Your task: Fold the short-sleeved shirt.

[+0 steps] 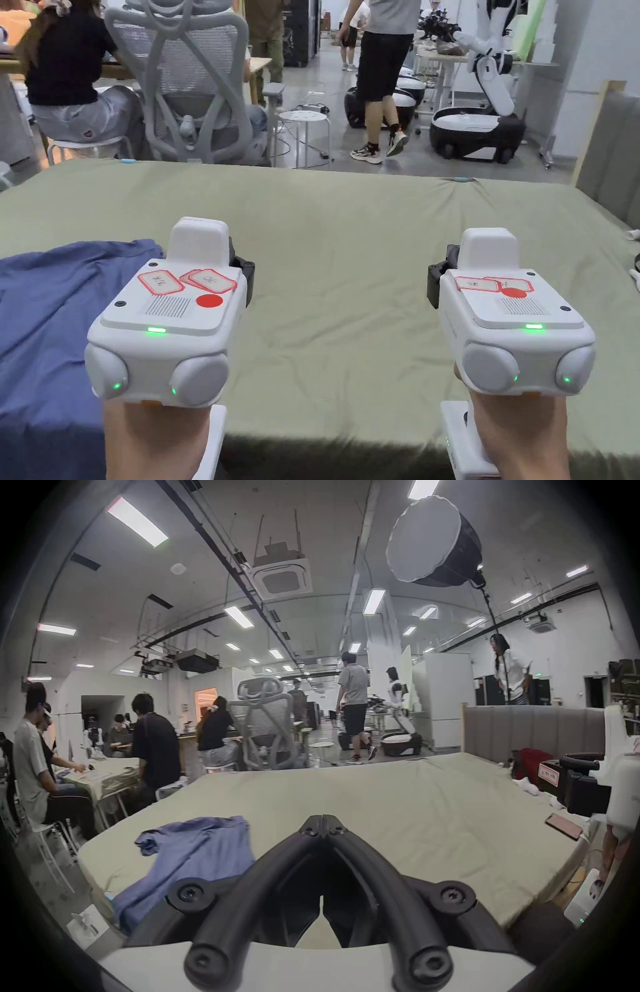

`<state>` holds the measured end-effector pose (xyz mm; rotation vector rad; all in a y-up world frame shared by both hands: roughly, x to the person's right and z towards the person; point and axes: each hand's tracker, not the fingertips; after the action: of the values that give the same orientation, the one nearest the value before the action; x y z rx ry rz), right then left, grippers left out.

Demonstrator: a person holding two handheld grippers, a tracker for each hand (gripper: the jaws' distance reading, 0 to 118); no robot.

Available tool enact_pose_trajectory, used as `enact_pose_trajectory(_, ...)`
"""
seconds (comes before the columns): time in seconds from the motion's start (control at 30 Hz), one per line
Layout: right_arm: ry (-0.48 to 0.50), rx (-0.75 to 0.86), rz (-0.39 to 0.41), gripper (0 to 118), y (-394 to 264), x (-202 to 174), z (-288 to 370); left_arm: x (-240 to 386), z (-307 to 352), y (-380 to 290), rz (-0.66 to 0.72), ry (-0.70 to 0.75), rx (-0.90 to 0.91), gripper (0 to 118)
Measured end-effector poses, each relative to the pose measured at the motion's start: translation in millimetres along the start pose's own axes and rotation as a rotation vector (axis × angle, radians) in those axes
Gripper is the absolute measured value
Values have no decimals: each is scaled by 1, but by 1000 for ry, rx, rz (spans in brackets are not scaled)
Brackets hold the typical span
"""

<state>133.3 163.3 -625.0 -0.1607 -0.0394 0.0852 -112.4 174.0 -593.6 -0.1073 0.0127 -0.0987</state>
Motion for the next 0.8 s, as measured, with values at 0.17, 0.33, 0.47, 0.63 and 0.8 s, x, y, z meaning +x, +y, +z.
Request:
enact_pose_trajectory(0.17, 170, 5, 25, 1, 9, -80, -20, -90, 5, -6, 35, 215, -62, 0)
enact_pose_trajectory(0.33, 357, -28, 52, 1, 7, -160, -34, -172, 17, -15, 84, 409, -114, 0)
enact_pose_trajectory(0.47, 416, -46, 78, 1, 3, -188, -44, -201, 8, -25, 103, 409, -185, 0)
enact_pose_trajectory(0.63, 447, -91, 113, 1, -1, -196, -69, -204, -82, -36, 70, 236, -436, 0)
enact_pose_trajectory(0.8, 456, -133, 130, 1, -8, -194, -95, -211, -215, -63, 134, 62, -618, 0)
